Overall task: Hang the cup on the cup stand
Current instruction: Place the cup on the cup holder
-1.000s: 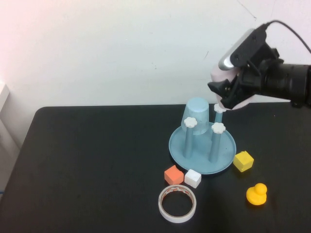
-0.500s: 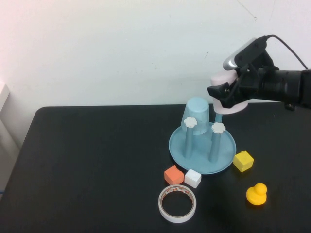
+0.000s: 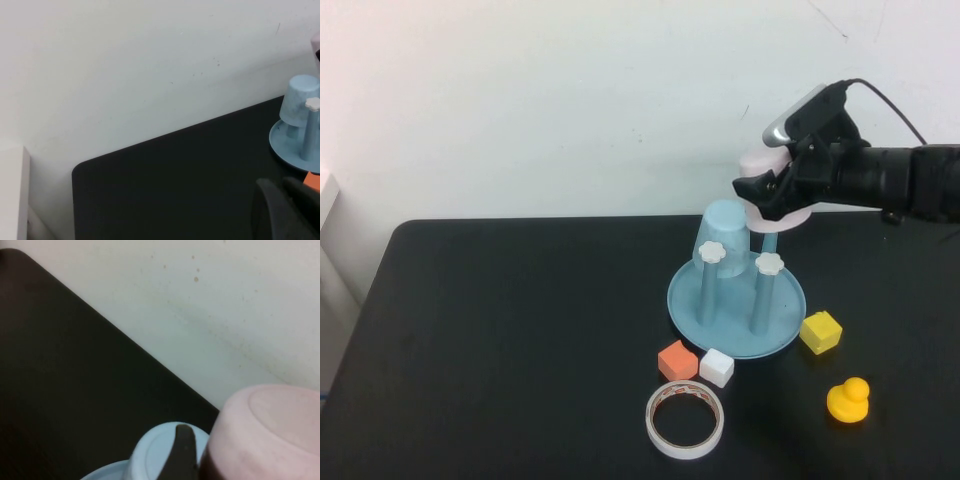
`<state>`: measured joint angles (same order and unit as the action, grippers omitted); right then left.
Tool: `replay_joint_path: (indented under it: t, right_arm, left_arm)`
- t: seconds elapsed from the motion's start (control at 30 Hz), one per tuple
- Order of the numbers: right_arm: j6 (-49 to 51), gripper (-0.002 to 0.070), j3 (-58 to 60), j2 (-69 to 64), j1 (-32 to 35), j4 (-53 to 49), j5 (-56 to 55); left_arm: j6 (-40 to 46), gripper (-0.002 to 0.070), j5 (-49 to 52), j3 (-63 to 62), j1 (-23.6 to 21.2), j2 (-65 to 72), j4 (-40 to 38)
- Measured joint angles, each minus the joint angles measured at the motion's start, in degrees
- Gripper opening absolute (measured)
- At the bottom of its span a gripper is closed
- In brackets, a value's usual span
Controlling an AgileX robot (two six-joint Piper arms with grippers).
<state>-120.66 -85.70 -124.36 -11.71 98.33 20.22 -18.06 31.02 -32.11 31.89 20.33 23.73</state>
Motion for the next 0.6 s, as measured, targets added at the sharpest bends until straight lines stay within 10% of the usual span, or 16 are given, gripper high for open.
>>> replay_joint_path:
  t: [0.6]
  right_arm:
    - [10.58, 0.0690, -0.24, -2.12, 0.95, 0.00, -0.71]
  left_arm:
    - [0.00, -0.0001, 0.09, 0.00, 0.00, 0.00, -0.13]
